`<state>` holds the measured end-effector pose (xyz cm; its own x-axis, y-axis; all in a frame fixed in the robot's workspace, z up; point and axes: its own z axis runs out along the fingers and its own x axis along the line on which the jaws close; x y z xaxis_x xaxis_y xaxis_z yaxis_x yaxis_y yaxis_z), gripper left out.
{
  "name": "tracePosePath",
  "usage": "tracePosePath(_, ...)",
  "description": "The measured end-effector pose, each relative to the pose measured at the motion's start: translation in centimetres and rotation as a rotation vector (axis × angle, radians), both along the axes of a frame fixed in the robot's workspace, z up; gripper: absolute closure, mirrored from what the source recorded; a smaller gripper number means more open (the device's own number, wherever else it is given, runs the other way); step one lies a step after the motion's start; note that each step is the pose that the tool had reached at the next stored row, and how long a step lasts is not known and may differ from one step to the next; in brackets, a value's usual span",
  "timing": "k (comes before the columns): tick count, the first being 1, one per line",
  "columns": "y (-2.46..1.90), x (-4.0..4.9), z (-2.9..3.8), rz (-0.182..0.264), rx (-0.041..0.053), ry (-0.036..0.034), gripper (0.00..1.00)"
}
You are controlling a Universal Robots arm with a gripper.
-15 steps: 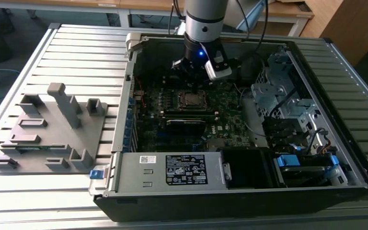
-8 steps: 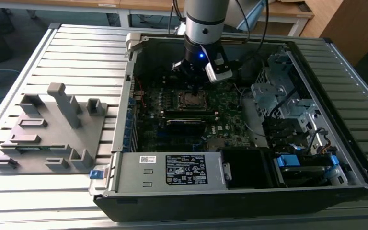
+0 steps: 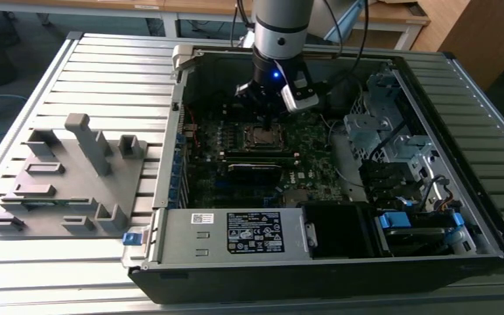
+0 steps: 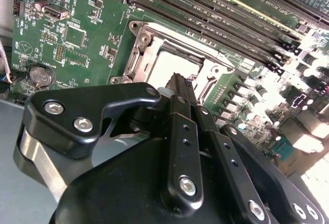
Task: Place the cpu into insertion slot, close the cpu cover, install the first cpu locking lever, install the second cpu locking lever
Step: 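Install the second cpu locking lever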
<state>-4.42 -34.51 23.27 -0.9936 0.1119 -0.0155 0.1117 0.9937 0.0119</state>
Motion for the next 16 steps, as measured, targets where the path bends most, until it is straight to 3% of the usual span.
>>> tracePosePath(6, -0.05, 0.01, 0.31, 0.000, 0.0003, -0.0001, 0.90)
tracePosePath(16, -0.89, 0.00, 0.31, 0.000, 0.0001, 0.0000, 0.90)
